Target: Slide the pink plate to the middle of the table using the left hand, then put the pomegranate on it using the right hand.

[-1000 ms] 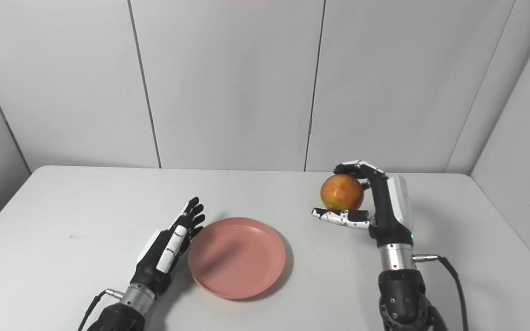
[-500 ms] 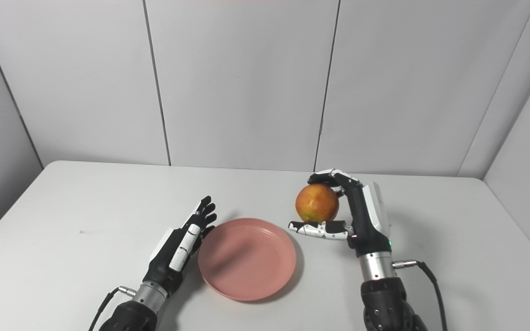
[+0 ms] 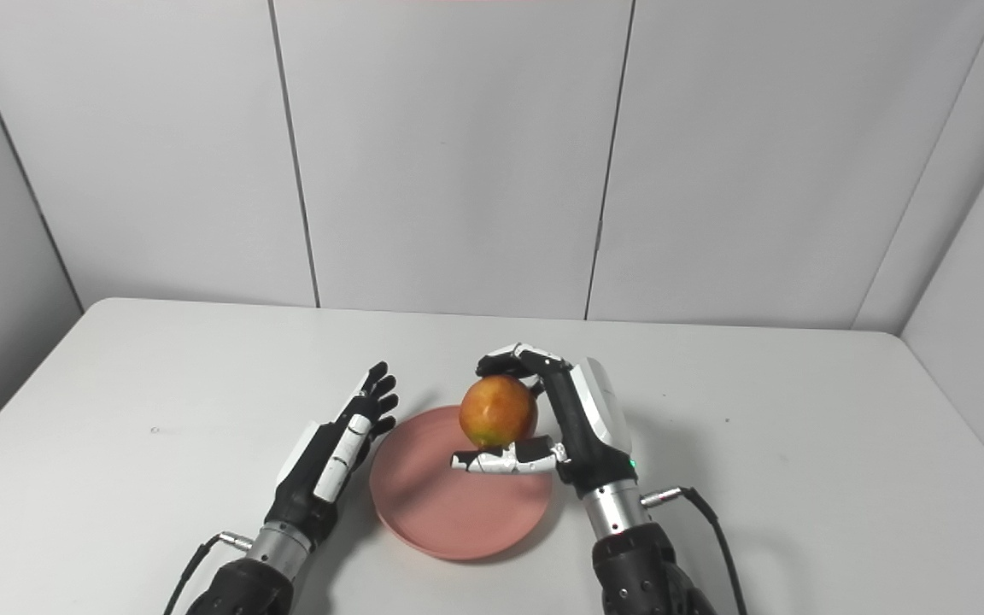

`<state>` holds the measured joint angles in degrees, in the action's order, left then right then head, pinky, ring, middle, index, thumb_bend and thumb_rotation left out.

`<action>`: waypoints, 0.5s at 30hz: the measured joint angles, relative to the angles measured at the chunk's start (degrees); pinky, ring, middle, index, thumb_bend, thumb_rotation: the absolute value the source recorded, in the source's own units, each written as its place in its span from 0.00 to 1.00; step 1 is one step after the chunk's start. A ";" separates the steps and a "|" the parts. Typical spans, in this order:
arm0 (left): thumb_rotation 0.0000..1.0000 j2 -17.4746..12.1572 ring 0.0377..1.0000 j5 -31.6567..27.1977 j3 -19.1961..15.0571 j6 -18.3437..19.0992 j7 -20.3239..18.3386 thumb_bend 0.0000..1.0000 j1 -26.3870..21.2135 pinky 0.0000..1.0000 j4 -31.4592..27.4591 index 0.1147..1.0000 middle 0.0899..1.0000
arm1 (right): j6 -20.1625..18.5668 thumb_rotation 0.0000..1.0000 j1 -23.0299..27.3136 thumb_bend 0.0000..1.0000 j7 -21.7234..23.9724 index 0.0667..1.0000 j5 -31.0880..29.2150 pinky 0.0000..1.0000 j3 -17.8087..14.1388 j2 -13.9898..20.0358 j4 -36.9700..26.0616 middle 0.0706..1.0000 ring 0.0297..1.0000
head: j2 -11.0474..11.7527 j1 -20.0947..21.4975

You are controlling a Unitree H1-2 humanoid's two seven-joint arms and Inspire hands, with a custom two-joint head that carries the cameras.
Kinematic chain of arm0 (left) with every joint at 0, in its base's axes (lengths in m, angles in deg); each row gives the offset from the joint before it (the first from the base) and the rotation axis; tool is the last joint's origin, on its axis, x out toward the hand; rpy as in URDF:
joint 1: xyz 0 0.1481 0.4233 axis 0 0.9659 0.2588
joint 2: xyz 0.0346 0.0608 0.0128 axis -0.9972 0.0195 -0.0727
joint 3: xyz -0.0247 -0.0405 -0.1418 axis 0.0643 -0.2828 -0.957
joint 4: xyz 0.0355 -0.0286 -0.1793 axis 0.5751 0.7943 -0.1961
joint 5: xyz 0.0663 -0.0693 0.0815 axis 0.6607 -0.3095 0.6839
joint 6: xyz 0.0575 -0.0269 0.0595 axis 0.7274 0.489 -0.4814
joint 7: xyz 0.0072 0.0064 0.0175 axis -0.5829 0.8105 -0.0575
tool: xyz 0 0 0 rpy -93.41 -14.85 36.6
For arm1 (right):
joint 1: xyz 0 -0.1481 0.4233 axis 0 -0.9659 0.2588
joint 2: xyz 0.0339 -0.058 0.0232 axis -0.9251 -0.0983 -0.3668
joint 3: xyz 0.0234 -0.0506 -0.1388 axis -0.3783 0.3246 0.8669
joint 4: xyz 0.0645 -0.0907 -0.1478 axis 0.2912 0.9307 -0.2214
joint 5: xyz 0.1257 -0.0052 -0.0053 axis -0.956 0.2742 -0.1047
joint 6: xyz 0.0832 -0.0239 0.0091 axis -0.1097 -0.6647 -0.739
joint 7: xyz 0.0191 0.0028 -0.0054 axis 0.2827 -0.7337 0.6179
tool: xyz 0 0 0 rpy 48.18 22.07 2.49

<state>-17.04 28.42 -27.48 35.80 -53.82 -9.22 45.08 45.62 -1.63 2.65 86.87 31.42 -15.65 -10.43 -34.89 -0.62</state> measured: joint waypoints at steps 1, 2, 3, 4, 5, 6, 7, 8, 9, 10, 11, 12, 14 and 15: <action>1.00 -0.01 0.98 0.04 0.00 0.00 0.05 0.59 0.00 0.97 0.02 1.00 1.00 | 0.02 0.00 0.15 0.50 0.04 0.51 0.34 0.35 0.41 -0.34 0.71 0.46 0.42 | -0.09 0.09; 1.00 -0.01 0.98 0.13 0.01 0.00 0.12 0.59 -0.01 0.98 0.03 1.00 1.00 | 0.03 0.00 0.23 0.49 0.14 0.51 0.70 0.34 0.77 -0.54 1.19 0.47 0.42 | -0.17 0.17; 1.00 -0.01 0.98 0.14 0.01 0.00 0.20 0.59 -0.01 0.98 0.03 0.99 1.00 | 0.04 0.00 0.26 0.49 0.16 0.52 1.06 0.34 1.04 -0.66 1.44 0.47 0.42 | -0.18 0.18; 1.00 -0.01 0.98 0.15 0.00 0.00 0.27 0.59 -0.01 0.98 0.02 0.99 1.00 | 0.04 0.00 0.31 0.49 0.21 0.52 1.27 0.33 1.33 -0.83 1.80 0.47 0.42 | -0.18 0.26; 1.00 -0.01 0.98 0.15 0.00 0.03 0.36 0.59 -0.01 0.98 0.01 0.99 1.00 | 0.04 0.00 0.41 0.49 0.38 0.52 1.43 0.33 1.57 -1.02 2.31 0.47 0.42 | -0.18 0.26; 1.00 0.00 0.99 0.15 0.00 0.12 0.43 0.59 -0.01 0.99 0.00 0.99 1.00 | 0.04 0.00 0.46 0.49 0.61 0.52 1.58 0.33 1.82 -1.13 2.69 0.47 0.42 | -0.18 0.35; 1.00 0.00 0.99 0.15 0.00 0.34 0.45 0.59 -0.01 0.99 -0.03 0.99 1.00 | 0.04 0.00 0.46 0.49 0.72 0.52 1.73 0.33 2.14 -1.20 2.98 0.47 0.42 | -0.18 0.44; 1.00 0.00 0.99 0.15 0.00 0.57 0.46 0.58 -0.01 1.00 -0.06 0.99 1.00 | 0.04 0.00 0.46 0.49 0.84 0.52 1.91 0.33 2.40 -1.27 3.25 0.47 0.41 | -0.18 0.53; 1.00 0.00 0.99 0.14 0.01 1.05 0.46 0.59 -0.01 1.00 -0.12 1.00 1.00 | 0.04 0.00 0.47 0.49 0.88 0.52 2.03 0.33 2.56 -1.35 3.56 0.47 0.41 | -0.18 0.61; 1.00 -0.01 0.99 0.14 0.01 1.36 0.46 0.59 -0.01 1.00 -0.14 1.00 1.00 | 0.04 0.00 0.49 0.49 0.88 0.52 2.12 0.33 2.63 -1.44 4.13 0.47 0.41 | -0.26 0.62; 1.00 -0.01 0.99 0.14 0.01 1.44 0.46 0.59 -0.01 1.00 -0.17 0.99 1.00 | 0.04 0.00 0.49 0.49 0.88 0.52 2.28 0.33 2.70 -1.47 4.59 0.47 0.41 | -0.26 0.62; 1.00 -0.01 0.99 0.14 0.00 1.46 0.46 0.60 -0.01 0.99 -0.18 0.99 1.00 | 0.04 0.00 0.49 0.49 0.88 0.52 2.55 0.33 2.85 -1.45 5.00 0.47 0.41 | -0.26 0.70; 1.00 -0.01 0.98 0.13 -0.02 1.51 0.46 0.60 -0.01 0.98 -0.19 0.99 1.00 | 0.04 0.00 0.48 0.49 0.88 0.52 2.90 0.33 3.07 -1.43 5.53 0.47 0.42 | -0.35 0.70; 1.00 0.00 0.98 0.13 -0.03 1.52 0.48 0.60 0.00 0.98 -0.19 0.99 1.00 | 0.05 0.00 0.52 0.49 0.87 0.52 3.11 0.33 3.14 -1.44 5.94 0.47 0.42 | -0.35 0.70</action>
<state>-17.05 28.55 -27.50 37.32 -53.34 -9.22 44.89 45.67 -1.11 3.52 89.98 34.57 -17.08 -4.50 -35.24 0.09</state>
